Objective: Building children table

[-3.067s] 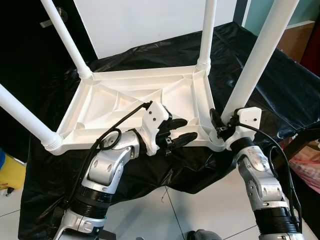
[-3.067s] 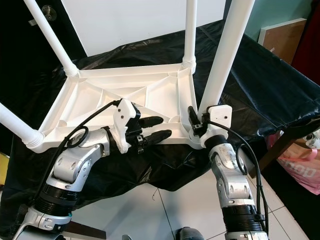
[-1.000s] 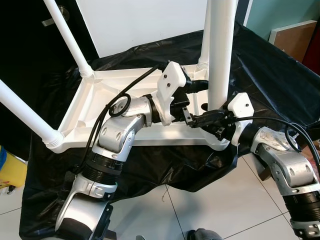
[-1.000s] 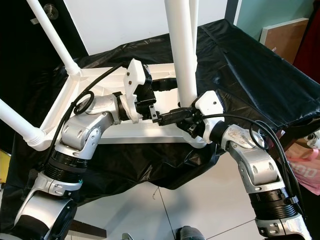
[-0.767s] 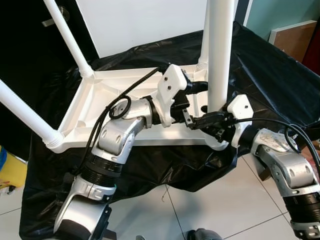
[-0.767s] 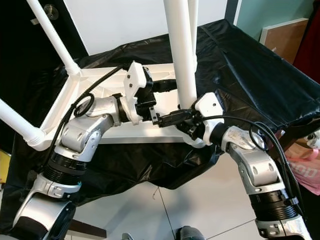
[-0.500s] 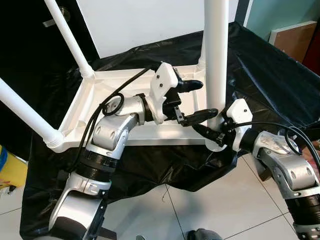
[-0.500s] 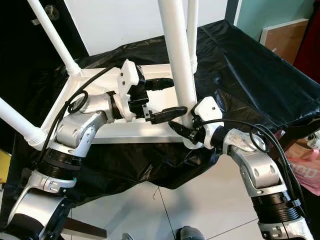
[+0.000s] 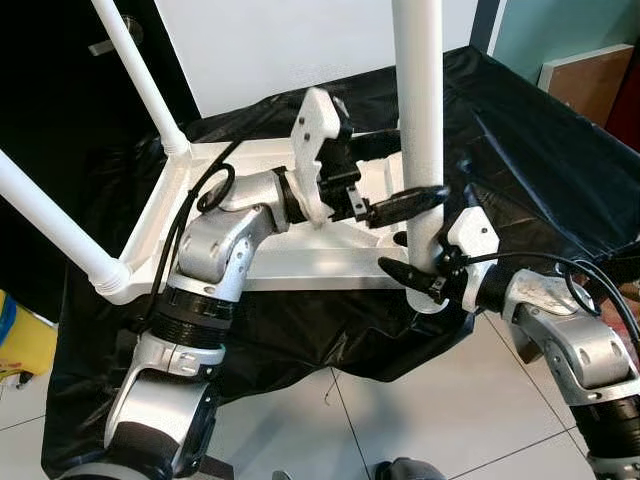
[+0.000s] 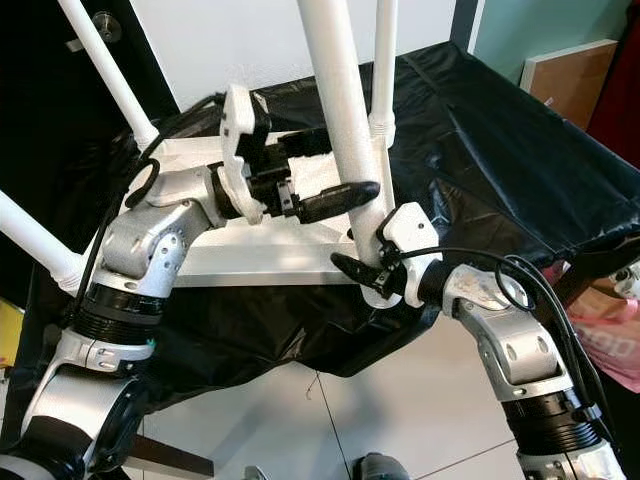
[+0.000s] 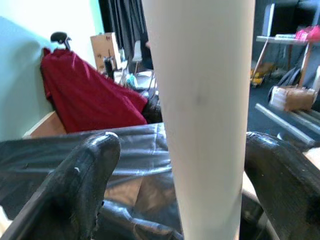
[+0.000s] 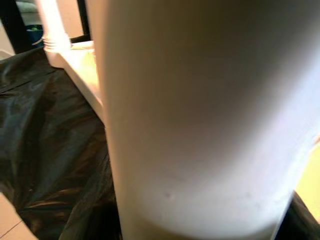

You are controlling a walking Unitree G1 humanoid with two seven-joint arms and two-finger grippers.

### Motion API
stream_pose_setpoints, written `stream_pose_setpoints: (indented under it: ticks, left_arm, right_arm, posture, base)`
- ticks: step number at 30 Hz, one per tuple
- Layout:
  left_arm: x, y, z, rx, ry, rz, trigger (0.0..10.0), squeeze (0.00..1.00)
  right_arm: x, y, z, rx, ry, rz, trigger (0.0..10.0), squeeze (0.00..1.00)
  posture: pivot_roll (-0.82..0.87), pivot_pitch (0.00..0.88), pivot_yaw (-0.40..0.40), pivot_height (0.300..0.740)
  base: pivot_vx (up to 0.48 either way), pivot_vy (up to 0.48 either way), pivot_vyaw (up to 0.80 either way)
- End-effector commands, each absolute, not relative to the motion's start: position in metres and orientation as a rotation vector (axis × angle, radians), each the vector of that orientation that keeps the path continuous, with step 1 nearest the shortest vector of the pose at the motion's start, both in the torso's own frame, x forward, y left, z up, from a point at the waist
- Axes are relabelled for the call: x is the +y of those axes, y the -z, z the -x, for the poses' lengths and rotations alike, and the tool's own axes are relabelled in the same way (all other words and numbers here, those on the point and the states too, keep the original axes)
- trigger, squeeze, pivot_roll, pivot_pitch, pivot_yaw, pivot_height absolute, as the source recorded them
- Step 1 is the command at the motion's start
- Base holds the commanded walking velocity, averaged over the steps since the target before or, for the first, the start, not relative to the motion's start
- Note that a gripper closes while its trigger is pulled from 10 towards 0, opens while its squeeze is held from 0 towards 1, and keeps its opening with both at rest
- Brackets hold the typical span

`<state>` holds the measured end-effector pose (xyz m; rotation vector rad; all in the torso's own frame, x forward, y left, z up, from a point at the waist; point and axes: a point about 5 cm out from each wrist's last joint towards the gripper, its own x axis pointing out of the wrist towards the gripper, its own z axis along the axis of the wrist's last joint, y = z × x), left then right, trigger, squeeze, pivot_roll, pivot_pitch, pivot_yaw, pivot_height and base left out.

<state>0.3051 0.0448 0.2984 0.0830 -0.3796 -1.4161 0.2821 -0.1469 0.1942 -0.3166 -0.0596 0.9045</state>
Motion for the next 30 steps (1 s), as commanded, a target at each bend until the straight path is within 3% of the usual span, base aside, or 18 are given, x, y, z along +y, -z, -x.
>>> stream_pose_setpoints:
  ticks: [1,13,14,15,16,30]
  left_arm:
    - [0.042,-0.307,-0.299,-0.401,1.458,-0.024,10.0,0.00]
    - [0.032,-0.305,-0.293,-0.347,1.540,0.065,10.0,0.00]
    - [0.032,-0.307,-0.293,-0.326,1.552,0.095,9.2,0.00]
    - [0.032,-0.307,-0.293,-0.326,1.552,0.095,9.2,0.00]
    - [0.032,-0.309,-0.292,-0.304,1.563,0.126,0.0,0.00]
    - [0.041,-0.314,-0.293,-0.312,1.528,0.113,0.0,0.00]
  right_arm:
    - [-0.140,-0.195,-0.278,-0.067,-0.944,0.323,10.0,0.00]
    - [-0.133,-0.196,-0.275,-0.065,-0.975,0.334,10.0,0.00]
    - [-0.133,-0.197,-0.275,-0.065,-0.980,0.339,10.0,0.00]
    - [-0.133,-0.197,-0.275,-0.065,-0.980,0.339,10.0,0.00]
    - [-0.132,-0.198,-0.275,-0.066,-0.991,0.345,10.0,0.00]
    - [-0.135,-0.205,-0.280,-0.079,-0.981,0.356,10.0,0.00]
  posture:
    - [-0.23,0.045,0.089,0.740]
    - [-0.24,0.052,0.092,0.740]
    - [-0.24,0.057,0.089,0.740]
    - [-0.24,0.057,0.089,0.740]
    - [-0.24,0.059,0.086,0.740]
    - [-0.22,0.049,0.069,0.740]
  base:
    - [0.000,0.000,0.00]
    - [0.000,0.000,0.00]
    - [0.000,0.000,0.00]
    - [0.000,0.000,0.00]
    - [0.000,0.000,0.00]
    - [0.000,0.000,0.00]
